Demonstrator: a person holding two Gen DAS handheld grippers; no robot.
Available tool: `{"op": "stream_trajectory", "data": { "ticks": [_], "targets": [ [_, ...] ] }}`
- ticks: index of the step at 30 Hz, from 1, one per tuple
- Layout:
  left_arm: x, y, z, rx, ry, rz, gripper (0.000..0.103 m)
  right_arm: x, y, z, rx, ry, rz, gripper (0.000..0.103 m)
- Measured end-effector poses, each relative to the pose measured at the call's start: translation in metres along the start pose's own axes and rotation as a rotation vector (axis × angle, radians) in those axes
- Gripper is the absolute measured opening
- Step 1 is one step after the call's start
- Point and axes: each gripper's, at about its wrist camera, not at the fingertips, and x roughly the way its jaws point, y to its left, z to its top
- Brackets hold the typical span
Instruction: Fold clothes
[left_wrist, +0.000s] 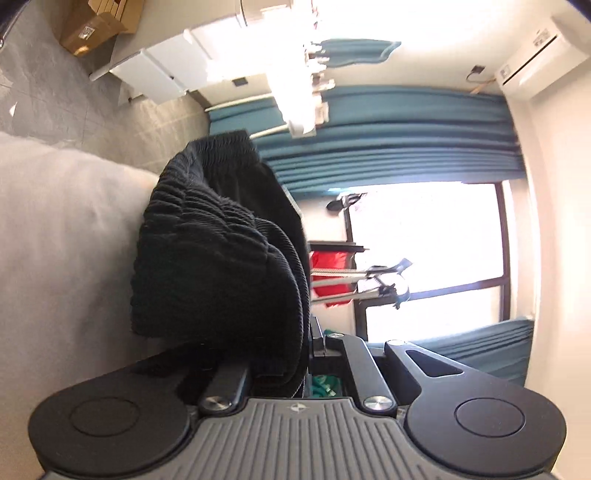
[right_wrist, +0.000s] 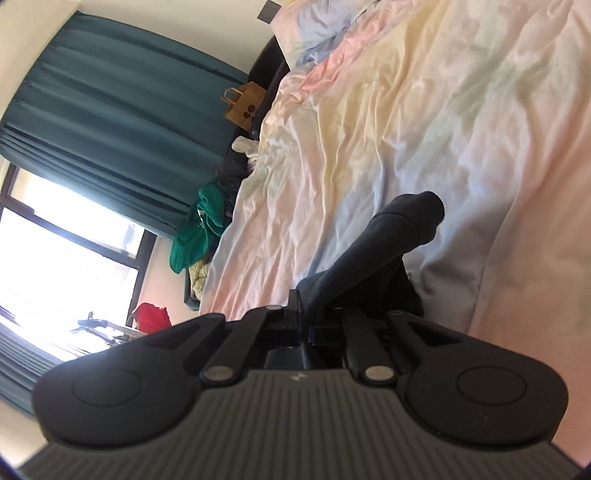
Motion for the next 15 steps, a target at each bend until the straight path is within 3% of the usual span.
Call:
{"op": "stream_trajectory", "data": {
  "ticks": [3,5,8,11,15],
  "targets": [
    [-0.031,0.006,0.015,-0.076,-0.055,-0.06,0.008,0.002,-0.006,0.013,0.012,-0.021,0.012,0.005],
    [-0.05,0.008,0.02,-0.07,-0.073,-0.032,0.008,0.004,-0.008,0.016,-0.003,-0.027,-0.005,0.005],
    [-0.07,0.012,0.033,-0.113,-0.087,0.031,0.007,0.012,-0.011,0.013,-0.024,0.006,-0.116,0.005],
    [-0.087,0.012,0.037,-0.118,-0.097,0.097,0.007,0.025,-0.039,0.01,0.114,0.13,-0.197,0.006],
    [-0.095,-0.004,0.028,-0.06,-0.105,0.128,0.007,0.028,-0.075,0.013,0.308,0.23,-0.148,0.007]
  ]
}}
